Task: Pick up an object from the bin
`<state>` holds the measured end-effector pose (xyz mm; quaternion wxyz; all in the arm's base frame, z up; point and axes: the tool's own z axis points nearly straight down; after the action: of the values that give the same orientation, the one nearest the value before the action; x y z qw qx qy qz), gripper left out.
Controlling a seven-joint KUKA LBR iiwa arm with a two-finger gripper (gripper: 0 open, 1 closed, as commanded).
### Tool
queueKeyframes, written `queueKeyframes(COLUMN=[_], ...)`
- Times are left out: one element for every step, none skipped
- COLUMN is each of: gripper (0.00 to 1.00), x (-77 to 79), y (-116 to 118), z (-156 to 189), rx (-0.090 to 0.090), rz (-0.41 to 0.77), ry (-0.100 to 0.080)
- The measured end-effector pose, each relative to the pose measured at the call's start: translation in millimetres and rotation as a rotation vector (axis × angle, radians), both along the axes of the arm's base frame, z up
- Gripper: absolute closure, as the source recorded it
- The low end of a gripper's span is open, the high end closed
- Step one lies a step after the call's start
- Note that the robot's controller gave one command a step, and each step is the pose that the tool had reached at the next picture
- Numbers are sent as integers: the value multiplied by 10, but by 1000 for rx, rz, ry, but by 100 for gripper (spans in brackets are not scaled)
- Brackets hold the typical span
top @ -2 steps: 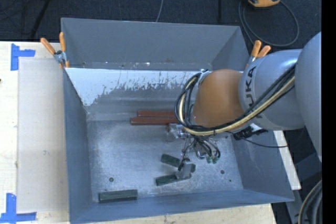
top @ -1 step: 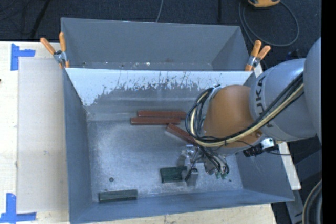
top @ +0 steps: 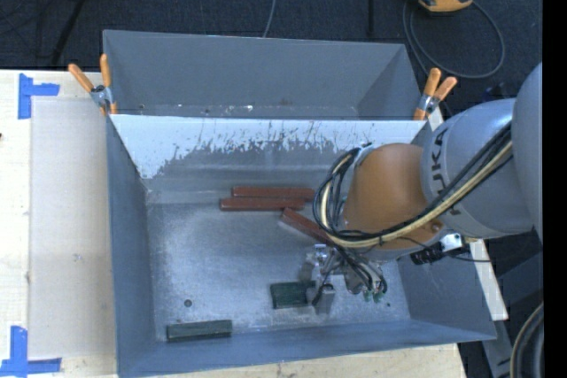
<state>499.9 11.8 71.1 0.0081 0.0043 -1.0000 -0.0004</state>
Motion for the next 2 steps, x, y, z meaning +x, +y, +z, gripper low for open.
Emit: queueKeyframes(gripper=[100, 100], x=[64, 58], y=[328, 326], z=[1567, 1558], rx=[0, 0], rz=[-19, -20], ry=[-19, -17])
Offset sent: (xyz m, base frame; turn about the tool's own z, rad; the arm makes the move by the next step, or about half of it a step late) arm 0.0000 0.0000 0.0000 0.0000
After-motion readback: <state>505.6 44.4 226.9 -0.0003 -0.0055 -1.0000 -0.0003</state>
